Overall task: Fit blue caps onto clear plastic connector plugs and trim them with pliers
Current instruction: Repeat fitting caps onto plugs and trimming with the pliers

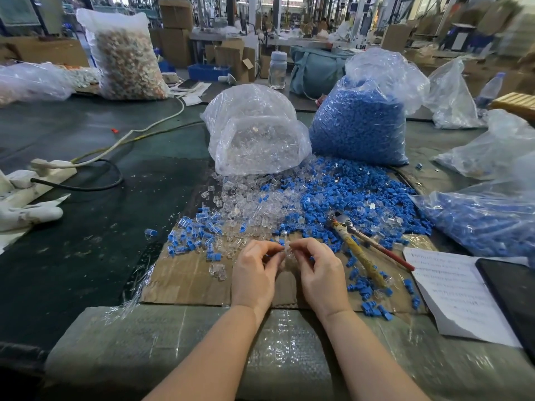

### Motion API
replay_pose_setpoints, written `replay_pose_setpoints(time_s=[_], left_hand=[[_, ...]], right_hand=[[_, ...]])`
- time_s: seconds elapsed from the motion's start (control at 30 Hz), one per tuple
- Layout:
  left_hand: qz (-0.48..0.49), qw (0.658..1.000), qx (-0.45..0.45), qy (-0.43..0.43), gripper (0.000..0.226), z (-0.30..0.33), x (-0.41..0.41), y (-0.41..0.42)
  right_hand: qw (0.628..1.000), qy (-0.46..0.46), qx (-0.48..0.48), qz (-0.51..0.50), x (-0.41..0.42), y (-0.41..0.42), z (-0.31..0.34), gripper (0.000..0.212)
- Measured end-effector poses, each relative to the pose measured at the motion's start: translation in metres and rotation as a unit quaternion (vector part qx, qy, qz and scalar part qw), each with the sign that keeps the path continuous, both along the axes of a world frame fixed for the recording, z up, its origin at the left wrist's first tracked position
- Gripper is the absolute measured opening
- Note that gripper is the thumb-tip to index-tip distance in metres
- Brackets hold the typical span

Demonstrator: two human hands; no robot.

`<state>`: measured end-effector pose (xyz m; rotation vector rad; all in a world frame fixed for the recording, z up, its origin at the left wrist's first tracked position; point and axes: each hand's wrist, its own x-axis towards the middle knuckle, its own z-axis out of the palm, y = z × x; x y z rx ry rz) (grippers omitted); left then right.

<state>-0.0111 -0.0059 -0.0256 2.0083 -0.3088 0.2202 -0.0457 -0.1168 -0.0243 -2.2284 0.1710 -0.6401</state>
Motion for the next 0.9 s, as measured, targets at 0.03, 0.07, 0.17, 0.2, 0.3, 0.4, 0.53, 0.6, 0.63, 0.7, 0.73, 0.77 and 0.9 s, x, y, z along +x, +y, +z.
replay_pose_setpoints(time_s=[0.03, 0.07, 0.17, 0.2, 0.3, 0.4, 0.53, 0.6, 0.63, 0.7, 0.73, 0.77, 0.9], left_hand=[[0.004, 1.0, -0.01, 0.007, 0.009, 0.0002, 0.0, 0.0003], [0.008, 1.0, -0.017, 0.012, 0.013, -0.0001, -0.0001, 0.0006], [0.023, 0.999, -0.026, 0.015, 0.02, 0.0001, -0.0004, 0.001], [0.025, 0.999, -0.024, 0.016, 0.022, 0.0001, -0.0004, 0.0009], [0.022, 0.999, -0.021, 0.025, 0.025, -0.0003, -0.0012, 0.0004], [0.016, 0.999, -0.035, 0.03, 0.029, -0.0005, -0.0027, 0.0002], [0.012, 0.998, -0.046, 0.031, 0.033, 0.0, -0.0025, -0.0001], [0.004, 0.999, -0.038, 0.032, 0.03, 0.0001, -0.0026, -0.0002], [0.0, 0.999, -0.031, 0.033, 0.028, -0.0002, -0.0027, 0.0001], [-0.003, 0.999, -0.018, 0.03, 0.023, -0.0008, -0.0025, 0.0003], [-0.004, 1.0, -0.012, 0.027, 0.02, -0.0012, -0.0023, 0.0003], [-0.004, 1.0, -0.005, 0.023, 0.017, -0.0013, -0.0022, 0.0001], [-0.004, 1.0, -0.001, 0.021, 0.013, -0.0012, -0.002, -0.0004]], right_hand=[[1.0, 0.0, -0.019, -0.008, 0.0002, 0.0001, -0.0004, 0.014], [0.999, -0.001, -0.042, -0.021, 0.0004, 0.0003, -0.0008, 0.014], [0.993, -0.004, -0.088, -0.074, 0.0011, 0.0001, -0.0013, 0.015], [0.991, -0.001, -0.096, -0.088, 0.0014, 0.0001, -0.0016, 0.017], [0.985, 0.024, -0.112, -0.127, 0.002, 0.0003, -0.0029, 0.023], [0.975, 0.064, -0.112, -0.179, 0.0024, -0.0007, -0.0033, 0.027], [0.962, 0.118, -0.123, -0.212, 0.0027, -0.0012, -0.0023, 0.027], [0.959, 0.132, -0.135, -0.214, 0.0027, -0.0006, -0.0022, 0.028], [0.957, 0.136, -0.142, -0.214, 0.003, -0.0003, -0.0025, 0.029], [0.954, 0.143, -0.157, -0.214, 0.0037, -0.0006, -0.0037, 0.029], [0.952, 0.147, -0.163, -0.214, 0.0042, -0.0011, -0.0044, 0.028], [0.95, 0.15, -0.169, -0.216, 0.0046, -0.0017, -0.0052, 0.027], [0.95, 0.148, -0.17, -0.218, 0.0052, -0.0032, -0.0068, 0.022]])
